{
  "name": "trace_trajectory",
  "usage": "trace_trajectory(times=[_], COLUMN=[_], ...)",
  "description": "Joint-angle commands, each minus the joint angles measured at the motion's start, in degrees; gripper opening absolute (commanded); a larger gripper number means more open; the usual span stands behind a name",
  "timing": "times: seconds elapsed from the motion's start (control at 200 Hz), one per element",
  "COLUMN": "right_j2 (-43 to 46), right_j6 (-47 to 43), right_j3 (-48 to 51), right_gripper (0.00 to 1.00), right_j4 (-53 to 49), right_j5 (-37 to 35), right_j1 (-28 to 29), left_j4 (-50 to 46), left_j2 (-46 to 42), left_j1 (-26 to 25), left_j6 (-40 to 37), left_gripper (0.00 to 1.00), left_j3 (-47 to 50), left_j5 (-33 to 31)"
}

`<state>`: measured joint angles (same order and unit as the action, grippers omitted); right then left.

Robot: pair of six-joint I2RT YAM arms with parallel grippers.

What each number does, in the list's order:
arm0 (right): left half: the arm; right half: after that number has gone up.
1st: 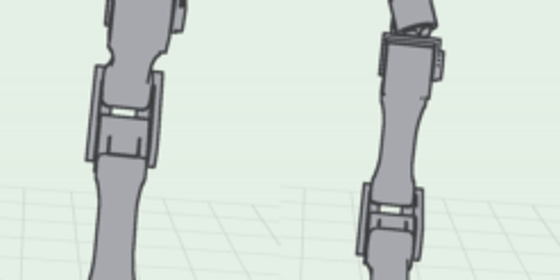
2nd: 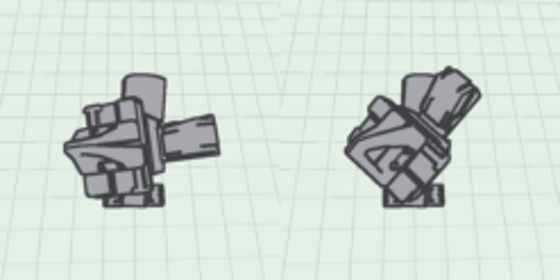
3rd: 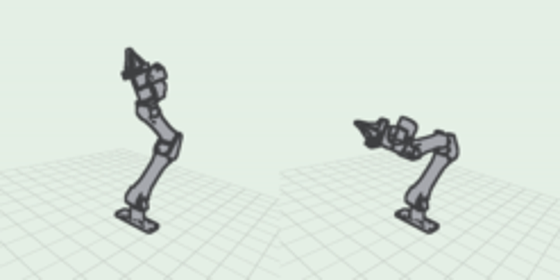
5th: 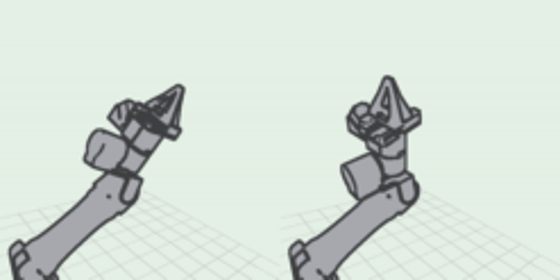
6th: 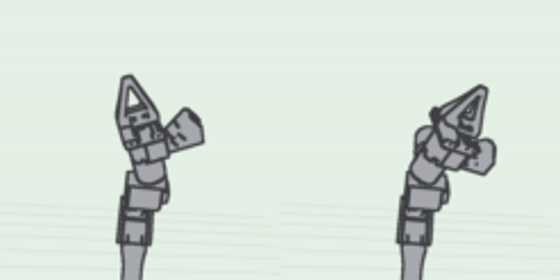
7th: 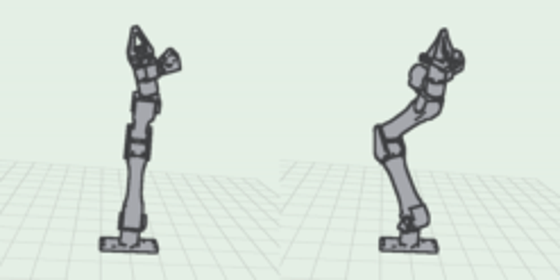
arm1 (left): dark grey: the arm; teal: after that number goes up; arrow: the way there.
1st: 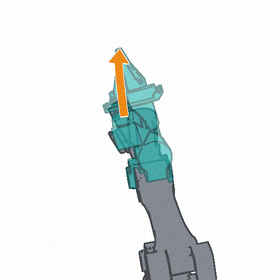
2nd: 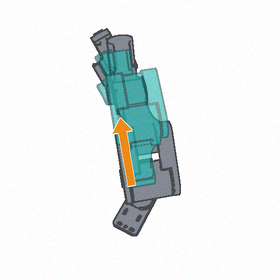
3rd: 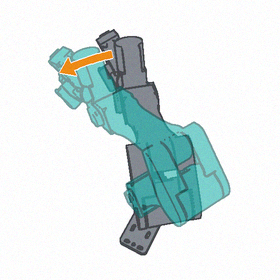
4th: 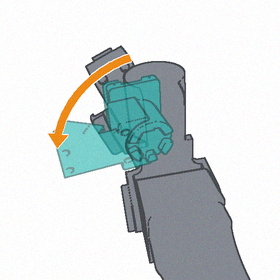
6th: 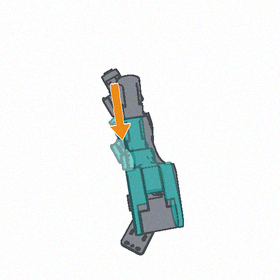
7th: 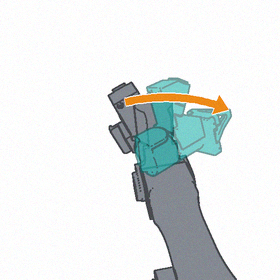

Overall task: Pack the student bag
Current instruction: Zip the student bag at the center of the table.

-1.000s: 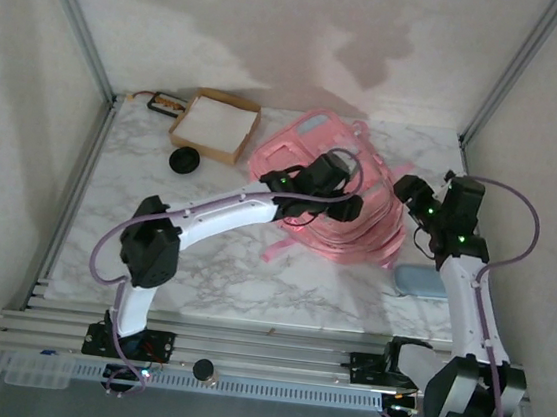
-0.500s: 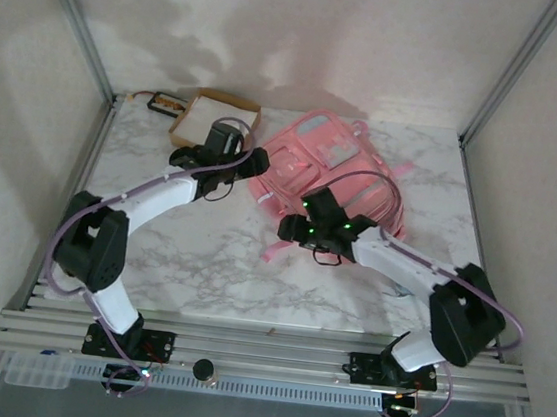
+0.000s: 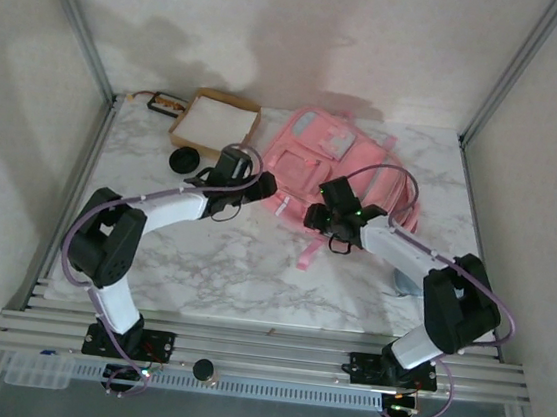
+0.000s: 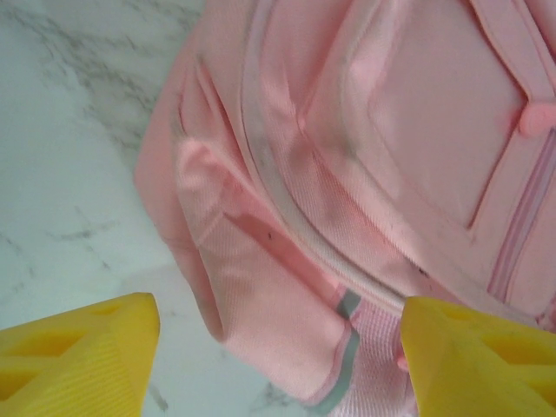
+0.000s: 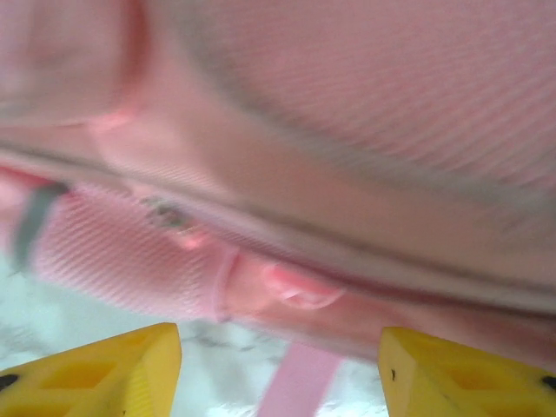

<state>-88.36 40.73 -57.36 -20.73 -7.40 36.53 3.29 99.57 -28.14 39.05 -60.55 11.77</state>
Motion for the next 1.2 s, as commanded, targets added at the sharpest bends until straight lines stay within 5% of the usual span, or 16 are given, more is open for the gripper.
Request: trace_trajectory(times=[0.0, 0.185, 0.816, 1.197], right_j2=[1.86, -4.17, -10.87, -12.57], right_j6=[6.49, 10.25, 10.94, 8.99], right_j3=[-1.88, -2.78, -2.51, 5.15], right_gripper=[0.57, 0.41, 0.41, 0.31], right_j4=[0.85, 6.72, 11.24, 27.78], right_j5=[-2.6, -5.72, -7.53, -2.89], right_j1=[6.61, 7.28, 1.61, 0.38], left_j4=[2.53, 2.42, 2.74, 1.98], left_j2=[-3.48, -4.72, -1.93, -0.63], left_j1=[-0.93, -1.13, -1.83, -3.14], left_j6=[1.03, 0.0, -0.55, -0.73], left_gripper=[0.73, 0.73, 0.73, 0.74], left_j3=[1.35, 2.1, 0.47, -0.84], left_j5=[-1.76, -2.15, -0.42, -0.78])
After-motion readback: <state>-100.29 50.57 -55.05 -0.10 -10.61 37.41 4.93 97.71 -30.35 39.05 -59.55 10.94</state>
